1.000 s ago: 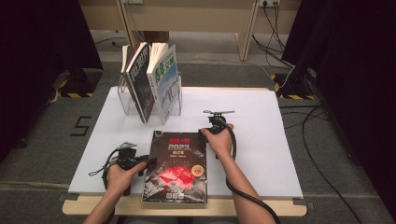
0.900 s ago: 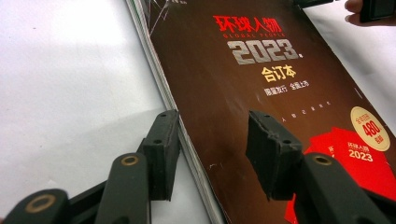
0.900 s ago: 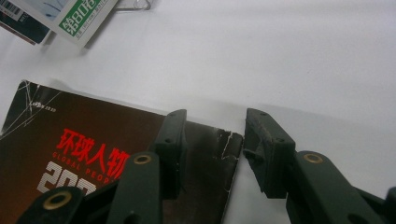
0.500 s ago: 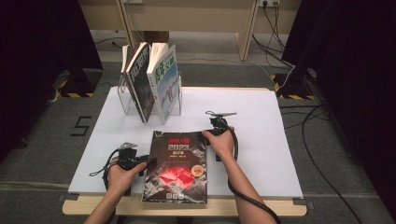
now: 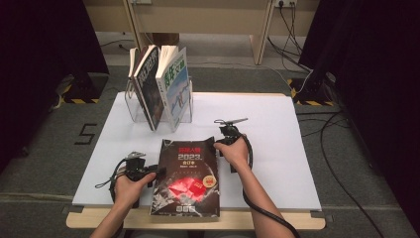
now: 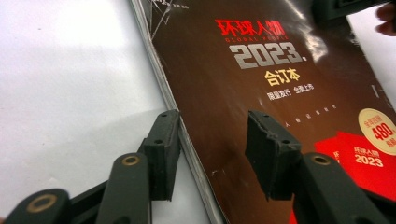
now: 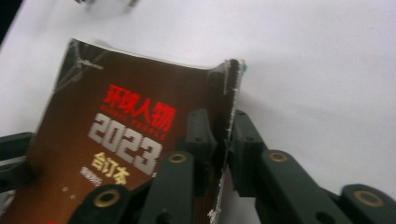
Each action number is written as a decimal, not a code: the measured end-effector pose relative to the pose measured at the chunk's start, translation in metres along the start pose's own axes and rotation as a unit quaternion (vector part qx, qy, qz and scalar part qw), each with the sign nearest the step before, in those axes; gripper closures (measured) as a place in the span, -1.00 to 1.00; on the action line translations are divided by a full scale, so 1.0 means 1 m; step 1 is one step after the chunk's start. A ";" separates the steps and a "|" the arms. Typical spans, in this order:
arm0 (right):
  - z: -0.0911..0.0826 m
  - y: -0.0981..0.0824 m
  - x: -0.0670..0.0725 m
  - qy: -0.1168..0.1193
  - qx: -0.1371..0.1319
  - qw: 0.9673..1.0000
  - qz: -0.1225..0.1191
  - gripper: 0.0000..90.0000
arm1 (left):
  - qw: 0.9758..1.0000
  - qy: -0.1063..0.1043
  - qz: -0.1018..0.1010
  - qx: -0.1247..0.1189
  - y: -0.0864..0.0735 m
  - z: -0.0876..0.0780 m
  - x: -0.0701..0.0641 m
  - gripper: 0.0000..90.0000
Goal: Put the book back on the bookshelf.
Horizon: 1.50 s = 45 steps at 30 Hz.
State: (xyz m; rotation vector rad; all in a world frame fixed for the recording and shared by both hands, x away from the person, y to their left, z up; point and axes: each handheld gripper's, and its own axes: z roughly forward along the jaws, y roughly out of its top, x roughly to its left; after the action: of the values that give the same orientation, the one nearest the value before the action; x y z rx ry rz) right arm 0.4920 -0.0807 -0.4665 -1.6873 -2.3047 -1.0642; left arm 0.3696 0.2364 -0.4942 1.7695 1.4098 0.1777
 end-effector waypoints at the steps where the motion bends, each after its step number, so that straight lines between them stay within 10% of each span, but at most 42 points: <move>1: -0.001 0.000 0.000 0.009 -0.004 1.000 0.004 0.90 | 1.000 0.001 0.000 0.000 0.000 0.000 0.000 0.21; 11: -0.024 -0.002 0.011 0.043 -0.047 0.998 0.008 0.94 | 1.000 -0.009 -0.015 -0.008 0.005 -0.005 0.005 0.22; 19: -0.055 0.004 0.023 0.014 -0.108 0.994 -0.009 0.94 | 0.999 -0.022 -0.005 -0.034 0.008 -0.009 0.002 0.20; 34: -0.107 0.021 0.062 -0.042 -0.228 0.971 -0.050 0.94 | 0.997 -0.016 0.007 -0.069 0.017 -0.023 -0.002 0.11; 45: -0.118 0.029 0.077 -0.043 -0.268 0.961 -0.046 0.95 | 0.996 -0.016 0.014 -0.084 0.023 -0.029 -0.002 0.11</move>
State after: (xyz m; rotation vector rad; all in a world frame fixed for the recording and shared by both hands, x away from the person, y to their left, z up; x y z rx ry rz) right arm 0.4499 -0.0832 -0.3288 -1.8292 -2.3002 -1.7991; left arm 0.3689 0.2498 -0.4600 1.6474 1.3099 0.2738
